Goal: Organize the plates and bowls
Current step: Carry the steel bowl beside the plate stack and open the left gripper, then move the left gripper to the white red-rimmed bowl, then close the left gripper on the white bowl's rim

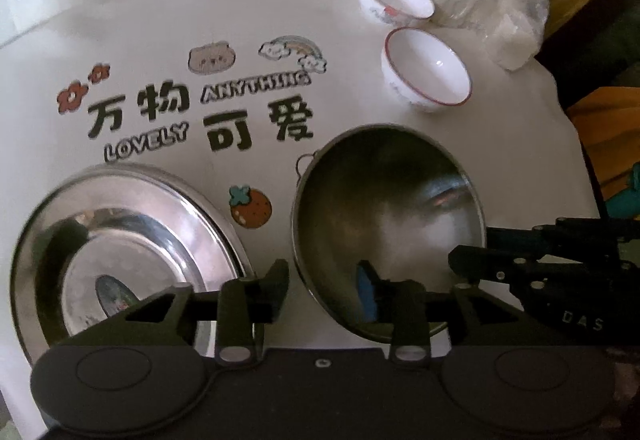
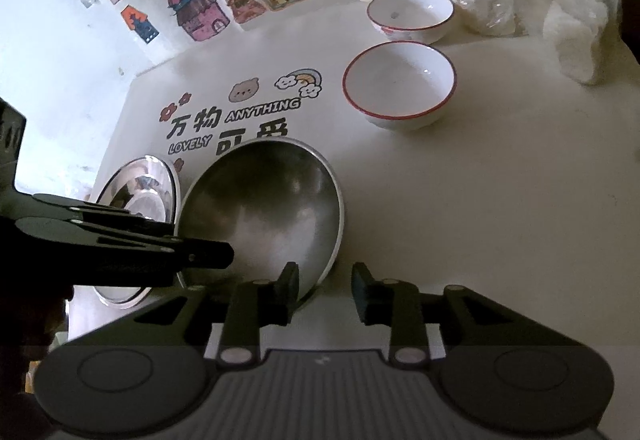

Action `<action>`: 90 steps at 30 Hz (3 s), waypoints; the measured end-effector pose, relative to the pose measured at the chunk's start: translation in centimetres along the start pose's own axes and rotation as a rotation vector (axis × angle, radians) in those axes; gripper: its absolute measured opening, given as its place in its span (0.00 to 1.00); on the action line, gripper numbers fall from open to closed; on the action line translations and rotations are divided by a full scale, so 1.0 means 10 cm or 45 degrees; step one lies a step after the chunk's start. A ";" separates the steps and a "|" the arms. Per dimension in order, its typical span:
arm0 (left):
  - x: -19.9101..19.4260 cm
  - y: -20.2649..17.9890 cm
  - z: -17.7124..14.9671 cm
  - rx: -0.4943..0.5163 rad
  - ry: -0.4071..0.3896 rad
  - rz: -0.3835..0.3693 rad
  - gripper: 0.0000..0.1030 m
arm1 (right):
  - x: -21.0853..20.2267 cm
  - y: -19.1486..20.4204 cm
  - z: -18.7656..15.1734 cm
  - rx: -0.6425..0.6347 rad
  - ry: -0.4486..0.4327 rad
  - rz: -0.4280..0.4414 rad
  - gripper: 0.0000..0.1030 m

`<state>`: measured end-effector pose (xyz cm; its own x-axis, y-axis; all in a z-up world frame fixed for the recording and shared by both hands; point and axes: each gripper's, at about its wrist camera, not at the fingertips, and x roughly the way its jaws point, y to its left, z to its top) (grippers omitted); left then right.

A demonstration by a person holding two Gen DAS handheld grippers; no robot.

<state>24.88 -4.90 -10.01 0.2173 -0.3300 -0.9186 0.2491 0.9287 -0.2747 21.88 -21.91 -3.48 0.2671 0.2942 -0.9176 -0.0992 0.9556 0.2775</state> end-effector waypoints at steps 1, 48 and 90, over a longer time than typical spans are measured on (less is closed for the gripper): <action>-0.03 -0.01 0.01 0.011 -0.009 -0.002 0.48 | -0.02 0.01 0.00 0.008 -0.008 -0.004 0.32; 0.62 -0.49 1.29 -0.078 -0.146 0.201 0.99 | -0.02 -1.03 0.81 -0.064 -0.196 -0.152 1.00; 0.85 -0.51 1.08 -0.220 -0.112 0.080 0.13 | 0.43 -0.98 1.30 -0.133 -0.031 0.058 0.25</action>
<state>35.70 -14.26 -13.39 0.3111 -0.2770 -0.9091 0.0686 0.9606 -0.2693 36.47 -29.83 -6.49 0.2833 0.3391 -0.8971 -0.2109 0.9345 0.2866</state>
